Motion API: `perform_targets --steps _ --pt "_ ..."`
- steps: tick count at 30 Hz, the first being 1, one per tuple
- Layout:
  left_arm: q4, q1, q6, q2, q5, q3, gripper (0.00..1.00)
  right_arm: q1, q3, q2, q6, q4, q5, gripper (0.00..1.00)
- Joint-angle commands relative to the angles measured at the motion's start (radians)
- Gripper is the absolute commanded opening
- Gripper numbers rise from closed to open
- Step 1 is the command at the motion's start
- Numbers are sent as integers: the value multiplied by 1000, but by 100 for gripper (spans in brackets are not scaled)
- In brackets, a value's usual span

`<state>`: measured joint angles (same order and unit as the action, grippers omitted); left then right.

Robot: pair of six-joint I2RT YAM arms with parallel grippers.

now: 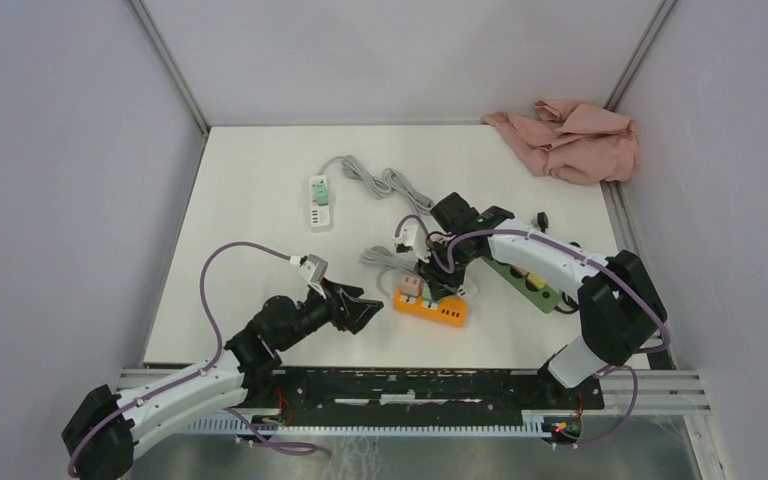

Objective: Pull the plug off the socket
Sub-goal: Remove the plug from the socket.

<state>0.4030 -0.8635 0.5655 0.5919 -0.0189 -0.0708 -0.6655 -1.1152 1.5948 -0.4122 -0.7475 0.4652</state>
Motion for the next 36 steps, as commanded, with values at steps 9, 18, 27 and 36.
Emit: perform_targets --steps 9,18,27,36 --pt "202 5 -216 127 -107 -55 91 20 26 -64 -315 -171 59 19" --pt "385 4 -297 354 -189 -56 93 20 23 -58 -326 -180 60 41" --pt "453 5 -401 375 -263 -77 93 22 -1 -90 -356 -214 129 78" --pt "483 5 -394 333 -305 -81 94 61 -46 -197 -422 -316 261 81"
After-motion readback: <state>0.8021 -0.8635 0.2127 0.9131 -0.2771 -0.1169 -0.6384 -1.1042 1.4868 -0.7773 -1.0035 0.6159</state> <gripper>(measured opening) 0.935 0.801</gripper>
